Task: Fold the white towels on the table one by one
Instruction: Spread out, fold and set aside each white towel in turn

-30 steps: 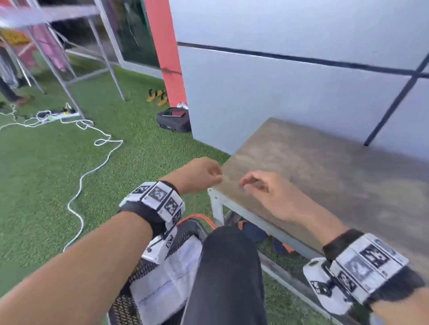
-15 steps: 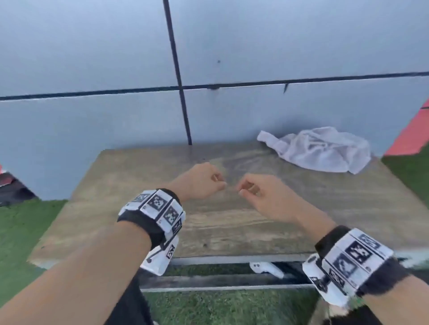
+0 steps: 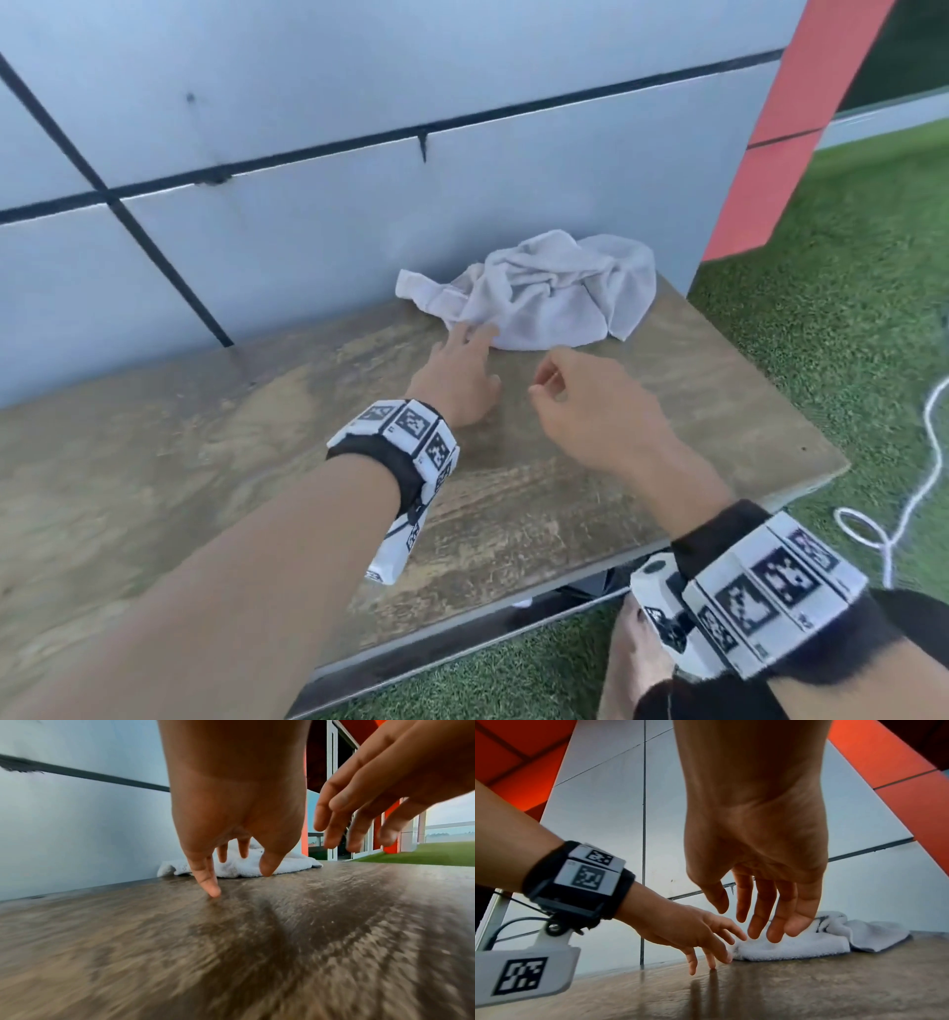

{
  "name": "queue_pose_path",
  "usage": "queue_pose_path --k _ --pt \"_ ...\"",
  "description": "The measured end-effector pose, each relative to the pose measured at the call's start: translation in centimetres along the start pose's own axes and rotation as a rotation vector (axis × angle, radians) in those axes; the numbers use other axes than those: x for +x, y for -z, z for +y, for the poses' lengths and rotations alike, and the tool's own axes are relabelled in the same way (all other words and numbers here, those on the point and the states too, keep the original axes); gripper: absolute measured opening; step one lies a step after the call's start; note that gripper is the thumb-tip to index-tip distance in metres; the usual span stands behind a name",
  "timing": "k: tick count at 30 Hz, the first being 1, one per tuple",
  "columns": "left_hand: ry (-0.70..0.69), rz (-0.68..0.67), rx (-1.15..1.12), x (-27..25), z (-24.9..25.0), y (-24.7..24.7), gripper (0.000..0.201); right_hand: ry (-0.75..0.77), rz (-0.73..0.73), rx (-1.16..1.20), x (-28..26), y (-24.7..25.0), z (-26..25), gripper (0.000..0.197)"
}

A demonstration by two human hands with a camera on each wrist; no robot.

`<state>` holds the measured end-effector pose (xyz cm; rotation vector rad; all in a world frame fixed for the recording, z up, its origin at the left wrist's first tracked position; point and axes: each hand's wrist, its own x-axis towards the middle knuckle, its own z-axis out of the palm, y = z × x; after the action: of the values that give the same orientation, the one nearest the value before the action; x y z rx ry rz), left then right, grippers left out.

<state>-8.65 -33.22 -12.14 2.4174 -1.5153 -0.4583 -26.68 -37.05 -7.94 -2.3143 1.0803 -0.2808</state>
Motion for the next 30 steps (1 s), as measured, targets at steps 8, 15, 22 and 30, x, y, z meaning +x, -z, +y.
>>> queue_pose_path --k 8,15,22,30 --pt "0.013 0.201 0.171 3.5 2.2 -0.6 0.018 -0.018 -0.023 -0.081 0.9 0.6 0.7 0.021" --pt "-0.214 0.062 0.328 2.9 1.2 0.4 0.019 -0.019 -0.051 -0.133 0.3 0.8 -0.2 0.025" --pt "-0.152 0.013 0.257 3.9 0.6 -0.2 0.018 -0.039 -0.085 -0.162 -0.1 0.7 -0.1 0.033" --pt "-0.081 -0.022 -0.102 -2.3 2.8 0.6 0.014 -0.029 -0.077 -0.281 0.8 0.4 0.3 0.043"
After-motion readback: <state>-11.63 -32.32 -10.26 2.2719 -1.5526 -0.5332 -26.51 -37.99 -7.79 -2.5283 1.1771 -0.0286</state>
